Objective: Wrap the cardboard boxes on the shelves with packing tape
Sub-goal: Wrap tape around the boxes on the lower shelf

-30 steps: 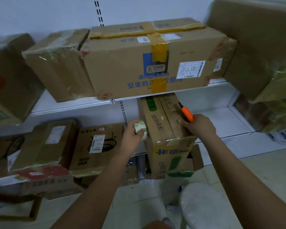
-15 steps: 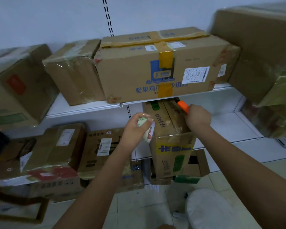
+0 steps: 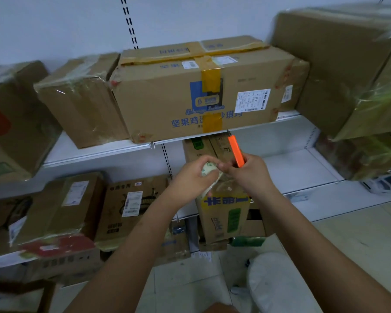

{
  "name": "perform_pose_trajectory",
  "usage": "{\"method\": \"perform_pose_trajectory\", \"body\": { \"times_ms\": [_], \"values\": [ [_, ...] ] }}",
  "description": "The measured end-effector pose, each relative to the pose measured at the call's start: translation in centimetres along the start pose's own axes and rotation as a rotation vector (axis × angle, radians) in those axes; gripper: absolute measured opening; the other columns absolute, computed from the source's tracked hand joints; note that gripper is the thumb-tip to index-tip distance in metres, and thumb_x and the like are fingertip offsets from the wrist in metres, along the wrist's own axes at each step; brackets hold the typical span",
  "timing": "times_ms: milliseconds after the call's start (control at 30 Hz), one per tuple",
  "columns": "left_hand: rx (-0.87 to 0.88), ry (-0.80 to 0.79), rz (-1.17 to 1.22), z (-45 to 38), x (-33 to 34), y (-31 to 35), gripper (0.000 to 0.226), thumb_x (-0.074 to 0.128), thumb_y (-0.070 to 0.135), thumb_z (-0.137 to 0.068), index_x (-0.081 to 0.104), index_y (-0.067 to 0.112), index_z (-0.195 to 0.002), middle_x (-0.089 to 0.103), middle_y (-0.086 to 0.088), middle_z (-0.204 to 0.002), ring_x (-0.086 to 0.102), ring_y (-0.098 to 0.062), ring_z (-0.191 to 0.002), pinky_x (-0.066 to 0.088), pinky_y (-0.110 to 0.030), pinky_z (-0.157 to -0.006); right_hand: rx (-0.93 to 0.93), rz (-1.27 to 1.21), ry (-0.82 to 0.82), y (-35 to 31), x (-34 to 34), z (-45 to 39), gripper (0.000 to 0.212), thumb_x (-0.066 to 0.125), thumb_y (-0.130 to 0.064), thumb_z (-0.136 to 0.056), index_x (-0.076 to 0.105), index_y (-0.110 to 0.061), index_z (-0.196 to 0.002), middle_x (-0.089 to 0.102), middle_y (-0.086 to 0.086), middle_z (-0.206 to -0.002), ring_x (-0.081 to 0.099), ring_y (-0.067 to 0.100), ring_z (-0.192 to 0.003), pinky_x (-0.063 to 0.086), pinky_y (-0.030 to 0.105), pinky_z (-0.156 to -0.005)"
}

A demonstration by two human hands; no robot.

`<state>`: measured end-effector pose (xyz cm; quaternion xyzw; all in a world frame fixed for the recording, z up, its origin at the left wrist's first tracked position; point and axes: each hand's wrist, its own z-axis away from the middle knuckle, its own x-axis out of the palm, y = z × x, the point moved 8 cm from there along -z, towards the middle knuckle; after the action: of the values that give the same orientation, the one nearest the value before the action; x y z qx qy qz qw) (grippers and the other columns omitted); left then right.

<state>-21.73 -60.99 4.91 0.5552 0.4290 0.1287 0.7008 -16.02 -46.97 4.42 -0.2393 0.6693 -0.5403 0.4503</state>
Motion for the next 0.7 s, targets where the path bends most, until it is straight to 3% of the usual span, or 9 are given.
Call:
{"method": "perform_pose_trajectory", "body": {
  "times_ms": [67, 133, 200, 300, 433, 567, 700],
  "values": [
    [-0.01, -0.057, -0.072, -0.1, 0.2, 0.2, 0.07, 0.06, 0.031, -0.098, 0.02, 0.032, -0.156, 0.072, 0.001, -0.082, 0.061, -0.005, -0.054, 0.057, -0.03, -0.062, 0.027, 0.049, 0.057, 1.0, -0.6, 0.0, 0.029, 0.079, -0.03, -0.082, 0.061, -0.011, -0.071, 0.06, 0.004, -0.062, 0.057, 0.008, -0.051, 0.046, 0.026, -0.052],
    [0.016, -0.082, -0.177, -0.2, -0.3, 0.1, 0.092, 0.064, 0.044, -0.093, -0.002, 0.04, -0.157, 0.073, -0.006, -0.091, 0.065, -0.006, -0.063, 0.054, -0.024, -0.066, 0.094, -0.019, 0.094, 2.8, -1.2, 0.3, 0.033, 0.079, -0.035, -0.082, 0.063, -0.008, -0.071, 0.065, 0.009, -0.067, 0.062, 0.019, -0.061, 0.055, 0.04, -0.062],
    [0.079, -0.074, -0.361, 0.3, -1.5, -0.2, 0.091, 0.065, 0.054, -0.089, 0.004, 0.046, -0.156, 0.072, -0.008, -0.096, 0.067, -0.004, -0.083, 0.049, -0.021, -0.067, 0.139, -0.038, 0.198, 4.4, -3.3, 0.5, 0.037, 0.077, -0.042, -0.083, 0.06, -0.012, -0.069, 0.062, 0.005, -0.064, 0.058, 0.019, -0.06, 0.051, 0.036, -0.058],
    [0.11, 0.017, -0.639, 1.9, -4.4, -2.3, 0.081, 0.06, 0.068, -0.082, 0.022, 0.051, -0.152, 0.071, -0.007, -0.116, 0.066, -0.016, -0.11, 0.054, -0.032, -0.087, 0.211, -0.068, 0.404, 7.1, -8.6, 0.5, 0.028, 0.074, -0.035, -0.087, 0.06, -0.015, -0.073, 0.051, 0.002, -0.059, 0.049, 0.023, -0.06, 0.039, 0.03, -0.054],
    [0.181, 0.046, -0.84, 2.6, -5.0, -4.0, 0.078, 0.05, 0.078, -0.082, 0.033, 0.045, -0.15, 0.074, -0.003, -0.11, 0.07, -0.019, -0.087, 0.057, -0.037, -0.078, 0.245, -0.026, 0.412, 10.0, -9.7, 0.6, 0.028, 0.072, -0.036, -0.088, 0.06, -0.012, -0.079, 0.052, 0.006, -0.063, 0.05, 0.022, -0.058, 0.048, 0.041, -0.064],
    [0.21, 0.067, -0.993, 1.6, -4.1, -5.4, 0.083, 0.019, 0.084, -0.078, 0.031, 0.045, -0.15, 0.075, 0.002, -0.089, 0.068, -0.015, -0.075, 0.057, -0.035, -0.068, 0.275, -0.083, 0.437, 11.5, -8.8, 0.7, 0.028, 0.071, -0.04, -0.088, 0.06, -0.016, -0.078, 0.05, 0.004, -0.063, 0.048, 0.02, -0.058, 0.048, 0.039, -0.064],
    [0.222, 0.113, -1.004, 1.0, -3.8, -5.6, 0.065, 0.04, 0.072, -0.09, 0.039, 0.043, -0.148, 0.074, 0.002, -0.089, 0.068, -0.018, -0.077, 0.057, -0.035, -0.067, 0.279, -0.133, 0.45, 11.9, -8.4, 0.1, 0.025, 0.071, -0.034, -0.089, 0.059, -0.014, -0.08, 0.049, 0.005, -0.065, 0.047, 0.019, -0.058, 0.044, 0.032, -0.058]
  ]
}}
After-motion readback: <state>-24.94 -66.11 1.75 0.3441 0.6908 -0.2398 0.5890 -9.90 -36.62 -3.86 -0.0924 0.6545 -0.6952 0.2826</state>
